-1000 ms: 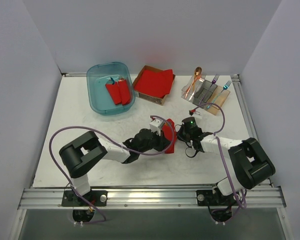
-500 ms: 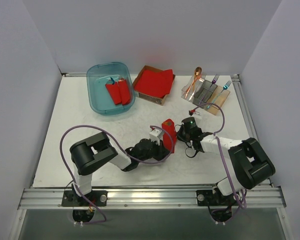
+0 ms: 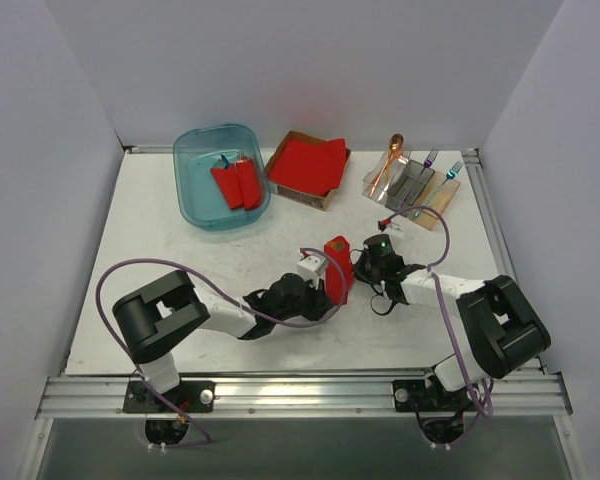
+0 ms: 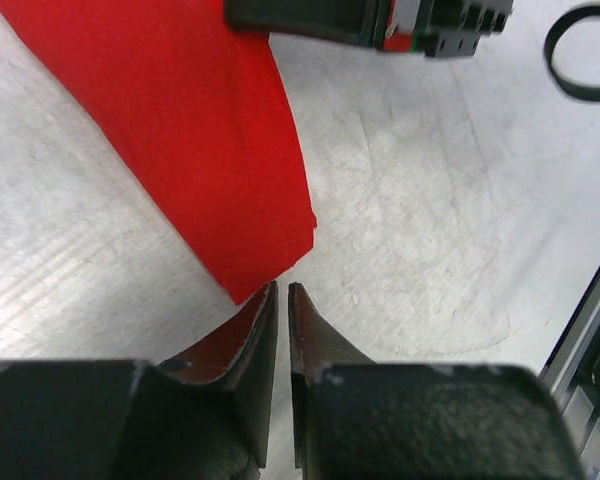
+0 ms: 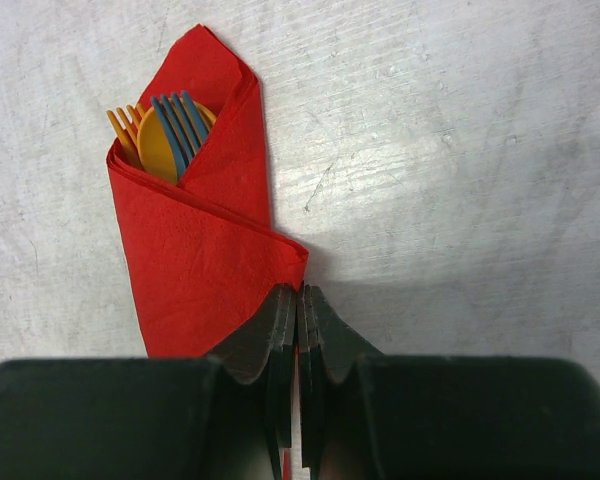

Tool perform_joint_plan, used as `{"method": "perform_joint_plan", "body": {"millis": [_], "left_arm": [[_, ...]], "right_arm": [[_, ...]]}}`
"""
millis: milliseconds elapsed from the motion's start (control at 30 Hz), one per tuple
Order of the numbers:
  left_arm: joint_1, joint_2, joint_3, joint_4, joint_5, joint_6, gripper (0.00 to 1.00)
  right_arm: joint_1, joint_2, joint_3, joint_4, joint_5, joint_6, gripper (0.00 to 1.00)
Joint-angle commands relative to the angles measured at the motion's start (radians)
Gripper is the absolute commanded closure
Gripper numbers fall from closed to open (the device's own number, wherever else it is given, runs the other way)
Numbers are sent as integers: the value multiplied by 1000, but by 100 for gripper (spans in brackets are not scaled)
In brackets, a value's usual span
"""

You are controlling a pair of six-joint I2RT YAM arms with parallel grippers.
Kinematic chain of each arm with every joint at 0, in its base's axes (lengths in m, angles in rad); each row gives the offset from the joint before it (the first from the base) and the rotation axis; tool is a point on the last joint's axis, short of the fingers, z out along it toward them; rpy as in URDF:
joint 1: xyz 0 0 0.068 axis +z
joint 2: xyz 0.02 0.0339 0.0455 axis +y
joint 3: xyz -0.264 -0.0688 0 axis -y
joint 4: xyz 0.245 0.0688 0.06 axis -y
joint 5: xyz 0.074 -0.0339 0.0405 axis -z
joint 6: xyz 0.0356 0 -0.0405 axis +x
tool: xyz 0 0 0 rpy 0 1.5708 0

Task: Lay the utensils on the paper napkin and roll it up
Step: Adjust the napkin at the center of the board.

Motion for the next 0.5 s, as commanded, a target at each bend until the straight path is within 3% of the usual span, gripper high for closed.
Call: {"method": "perform_joint_plan", "body": {"millis": [0,200,467], "left_arm": [[-2,-77,77,-141,-64,52,82],[44,-75,148,-190,-45,72,81],[61,37,270,-285,-69,116,78]], "right_arm": [[-5,-34,12,-7,34,1,100],[-5,-40,14,-10,36,-2,100],[-5,-40,6,-2,33,3,100]]}}
